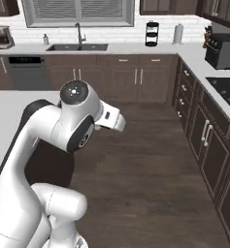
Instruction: Place one garlic and one chicken drumstick in each tupperware on the nearby counter, to pack two identical lunches.
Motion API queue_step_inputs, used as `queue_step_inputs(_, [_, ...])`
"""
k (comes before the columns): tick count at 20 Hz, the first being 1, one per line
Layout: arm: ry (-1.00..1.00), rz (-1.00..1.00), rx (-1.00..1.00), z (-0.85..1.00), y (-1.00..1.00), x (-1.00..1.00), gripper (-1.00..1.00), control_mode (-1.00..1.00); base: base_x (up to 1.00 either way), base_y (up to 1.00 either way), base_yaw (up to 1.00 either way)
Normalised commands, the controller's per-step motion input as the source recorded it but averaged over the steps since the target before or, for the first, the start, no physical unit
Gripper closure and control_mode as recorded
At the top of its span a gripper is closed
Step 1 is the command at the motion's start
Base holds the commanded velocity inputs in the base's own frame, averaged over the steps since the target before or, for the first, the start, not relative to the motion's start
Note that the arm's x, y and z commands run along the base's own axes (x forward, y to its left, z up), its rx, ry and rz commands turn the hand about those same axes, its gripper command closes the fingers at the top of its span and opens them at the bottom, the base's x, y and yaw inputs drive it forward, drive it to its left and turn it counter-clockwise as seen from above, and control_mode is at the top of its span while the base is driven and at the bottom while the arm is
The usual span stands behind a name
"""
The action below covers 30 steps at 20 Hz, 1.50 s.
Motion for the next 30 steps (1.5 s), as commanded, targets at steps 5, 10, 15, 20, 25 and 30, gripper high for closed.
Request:
queue_step_inputs(5, [0.00,0.00,0.00,0.00,0.00,0.00,1.00,1.00,1.00,0.00,-0.04])
queue_step_inputs(10, [0.00,0.00,0.00,0.00,0.00,0.00,1.00,1.00,0.97,-0.04,-0.49])
queue_step_inputs(15, [0.00,0.00,0.00,0.00,0.00,0.00,1.00,1.00,0.66,-0.21,-0.60])
queue_step_inputs(20, [0.00,0.00,0.00,0.00,0.00,0.00,1.00,1.00,0.64,-0.23,-0.63])
queue_step_inputs(25, [0.00,0.00,0.00,0.00,0.00,0.00,1.00,1.00,0.48,-0.09,-0.72])
queue_step_inputs(30, [0.00,0.00,0.00,0.00,0.00,0.00,1.00,1.00,0.39,0.00,-0.77])
